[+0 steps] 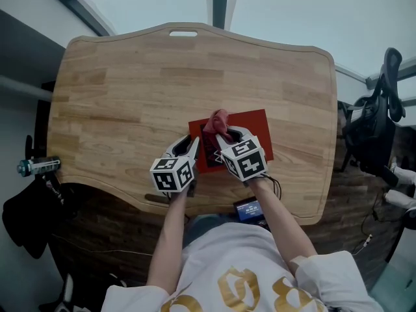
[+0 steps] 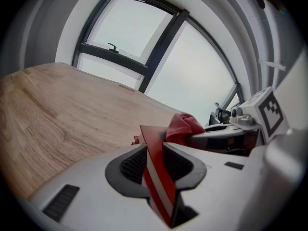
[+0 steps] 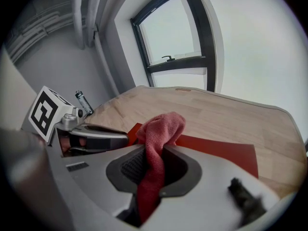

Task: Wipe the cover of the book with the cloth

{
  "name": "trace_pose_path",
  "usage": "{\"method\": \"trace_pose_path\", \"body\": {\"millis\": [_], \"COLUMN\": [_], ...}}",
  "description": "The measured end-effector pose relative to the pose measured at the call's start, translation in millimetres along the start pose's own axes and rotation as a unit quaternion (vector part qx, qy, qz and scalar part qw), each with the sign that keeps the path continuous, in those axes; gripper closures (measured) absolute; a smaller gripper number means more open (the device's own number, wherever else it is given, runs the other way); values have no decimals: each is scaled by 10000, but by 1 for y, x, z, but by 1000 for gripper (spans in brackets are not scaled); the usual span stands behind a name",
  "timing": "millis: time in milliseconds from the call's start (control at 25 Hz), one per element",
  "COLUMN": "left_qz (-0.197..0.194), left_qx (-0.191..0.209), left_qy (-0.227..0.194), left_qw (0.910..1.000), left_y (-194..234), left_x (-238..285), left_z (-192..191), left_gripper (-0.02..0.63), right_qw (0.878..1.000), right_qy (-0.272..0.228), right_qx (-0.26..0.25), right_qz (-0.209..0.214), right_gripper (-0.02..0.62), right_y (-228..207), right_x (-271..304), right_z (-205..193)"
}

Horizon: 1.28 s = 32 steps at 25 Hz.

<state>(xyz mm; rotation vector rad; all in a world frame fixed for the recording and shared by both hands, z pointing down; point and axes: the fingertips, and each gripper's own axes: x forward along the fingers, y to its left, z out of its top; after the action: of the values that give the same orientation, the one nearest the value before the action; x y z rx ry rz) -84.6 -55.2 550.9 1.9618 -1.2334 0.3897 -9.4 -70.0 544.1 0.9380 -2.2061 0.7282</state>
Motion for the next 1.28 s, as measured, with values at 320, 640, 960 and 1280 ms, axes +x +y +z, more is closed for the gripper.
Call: {"method": "trace_pose_path", "body": {"millis": [320, 640, 960, 1280], "left_qz": [28, 33, 24, 10], "left_qx": [5, 32, 25, 33], "left_qy": [-18, -22, 10, 9], "left_qw": [10000, 10000, 10000, 10000], "left_y": [1, 1, 0, 1], "left_x": [0, 0, 0, 0], "left_z": [0, 0, 0, 0], "left_gripper": [502, 502, 501, 500], "right_qw": [9997, 9993, 9987, 9977], "right_qy": [63, 127, 209, 276], "right_qx": [-93, -146, -248, -380], "right_qz": [218, 326, 404, 491], "right_gripper": [526, 526, 526, 526], "right_y": [21, 31, 40, 46], "right_x": [1, 0, -1, -3], "right_z": [-6, -11, -16, -19]}}
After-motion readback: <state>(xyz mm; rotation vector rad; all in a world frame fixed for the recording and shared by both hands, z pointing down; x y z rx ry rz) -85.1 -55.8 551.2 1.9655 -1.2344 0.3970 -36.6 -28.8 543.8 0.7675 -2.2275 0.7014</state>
